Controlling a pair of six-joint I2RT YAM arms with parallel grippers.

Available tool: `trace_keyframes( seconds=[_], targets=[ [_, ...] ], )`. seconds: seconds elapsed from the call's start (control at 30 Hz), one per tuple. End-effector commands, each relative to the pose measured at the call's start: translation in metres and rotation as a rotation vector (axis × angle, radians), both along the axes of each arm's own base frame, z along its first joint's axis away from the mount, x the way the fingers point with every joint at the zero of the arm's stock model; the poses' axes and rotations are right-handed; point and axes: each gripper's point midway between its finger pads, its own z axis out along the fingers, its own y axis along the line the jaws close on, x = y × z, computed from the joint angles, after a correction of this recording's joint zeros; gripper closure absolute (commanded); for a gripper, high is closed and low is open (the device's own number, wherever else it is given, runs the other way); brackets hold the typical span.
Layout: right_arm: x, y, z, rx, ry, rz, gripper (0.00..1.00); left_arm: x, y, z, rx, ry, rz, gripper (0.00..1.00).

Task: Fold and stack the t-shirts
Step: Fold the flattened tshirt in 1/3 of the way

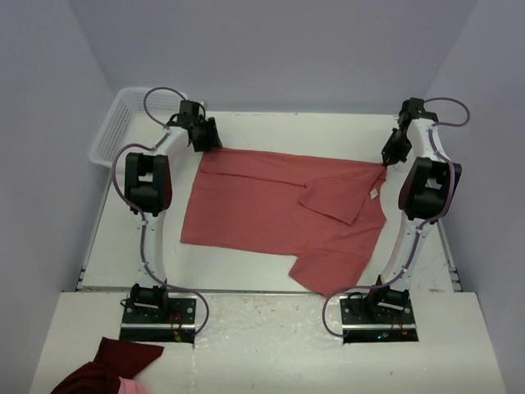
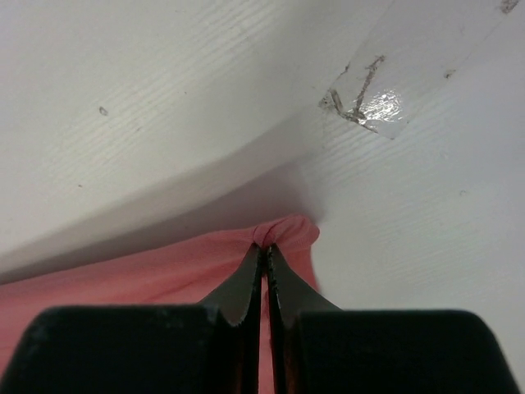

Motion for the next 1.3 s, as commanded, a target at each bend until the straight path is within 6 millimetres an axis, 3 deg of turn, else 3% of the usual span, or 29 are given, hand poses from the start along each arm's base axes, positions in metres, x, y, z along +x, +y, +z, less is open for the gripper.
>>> trace_keyframes(
  seconds=[0.0,0.13,0.4,0.73,0.87,0.97,1.0,1.03,1.13,1.17,1.2,1.27],
  targets=[
    [0.010,-0.006,0.015,-0.026,-0.024,0.020,1.00,0.012,0.026,-0.004,0.031,-0.024,0.024,0.45],
    [0.020,-0.003,0.012,-0.022,-0.008,0.057,1.00,0.019,0.038,-0.005,0.034,-0.030,0.040,0.45],
    [0.053,0.001,0.033,-0.042,-0.088,0.109,1.00,0.032,0.058,-0.001,0.037,-0.052,0.070,0.45],
    [0.080,0.025,0.056,-0.068,-0.200,0.254,1.00,0.044,0.060,-0.007,0.026,-0.061,0.066,0.45],
    [0.089,0.036,0.067,-0.073,-0.244,0.303,1.00,0.048,0.060,0.000,0.021,-0.083,0.062,0.44],
    [0.095,0.039,0.080,-0.095,-0.285,0.312,0.78,0.052,0.057,0.017,0.006,-0.130,0.051,0.43],
    [0.097,0.042,0.085,-0.101,-0.303,0.318,0.61,0.049,0.055,0.027,-0.003,-0.150,0.047,0.42],
    [0.098,0.042,0.091,-0.105,-0.316,0.320,0.55,0.049,0.053,0.037,-0.016,-0.177,0.039,0.36],
    [0.097,0.041,0.122,-0.151,-0.372,0.306,0.44,0.051,0.044,0.082,-0.067,-0.266,0.026,0.24],
    [0.091,0.040,0.141,-0.173,-0.397,0.295,0.40,0.052,0.041,0.096,-0.079,-0.294,0.021,0.17],
    [0.089,0.042,0.152,-0.184,-0.419,0.283,0.39,0.051,0.036,0.120,-0.087,-0.332,0.014,0.03],
    [0.069,0.045,0.183,-0.200,-0.456,0.268,0.37,0.046,0.021,0.146,-0.101,-0.368,-0.005,0.01]
  ],
)
